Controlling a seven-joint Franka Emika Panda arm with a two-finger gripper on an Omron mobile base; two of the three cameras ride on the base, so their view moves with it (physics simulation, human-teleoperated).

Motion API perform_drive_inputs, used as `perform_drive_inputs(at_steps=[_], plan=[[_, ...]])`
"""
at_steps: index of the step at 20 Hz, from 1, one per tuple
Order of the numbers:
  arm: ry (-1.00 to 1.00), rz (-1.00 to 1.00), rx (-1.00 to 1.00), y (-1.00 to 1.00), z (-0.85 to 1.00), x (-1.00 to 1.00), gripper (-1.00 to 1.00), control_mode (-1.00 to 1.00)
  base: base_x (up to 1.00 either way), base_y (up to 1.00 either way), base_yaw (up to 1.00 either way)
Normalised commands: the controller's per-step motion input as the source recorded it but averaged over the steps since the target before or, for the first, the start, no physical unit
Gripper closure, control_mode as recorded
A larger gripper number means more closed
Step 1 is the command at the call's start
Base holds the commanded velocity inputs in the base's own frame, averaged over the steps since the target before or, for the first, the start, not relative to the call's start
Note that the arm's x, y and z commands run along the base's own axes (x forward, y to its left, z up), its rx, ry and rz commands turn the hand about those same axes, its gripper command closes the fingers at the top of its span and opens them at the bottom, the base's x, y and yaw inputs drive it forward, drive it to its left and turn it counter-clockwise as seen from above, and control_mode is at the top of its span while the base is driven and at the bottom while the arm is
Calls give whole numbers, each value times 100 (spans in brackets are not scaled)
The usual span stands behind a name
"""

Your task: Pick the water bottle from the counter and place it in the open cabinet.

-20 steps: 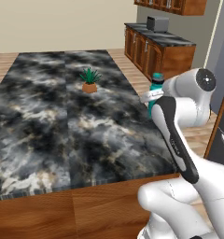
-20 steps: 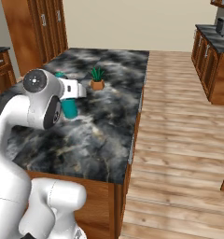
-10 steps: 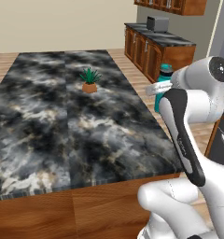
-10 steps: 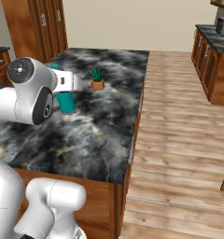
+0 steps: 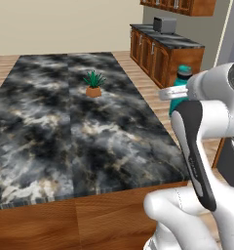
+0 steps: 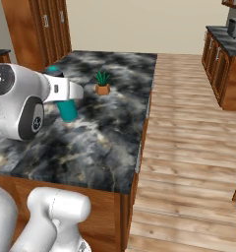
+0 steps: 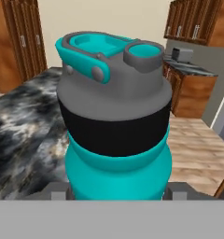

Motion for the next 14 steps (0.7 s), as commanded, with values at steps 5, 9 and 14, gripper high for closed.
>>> perform_drive_inputs(at_steps=[5,9,14], plan=[[-17,-1,0,-7,8,-20,100,-100,0,0,0],[-11,-1,0,-5,2,-21,100,-100,0,0,0],[-7,-2,0,0,8,-25,100,-100,0,0,0]])
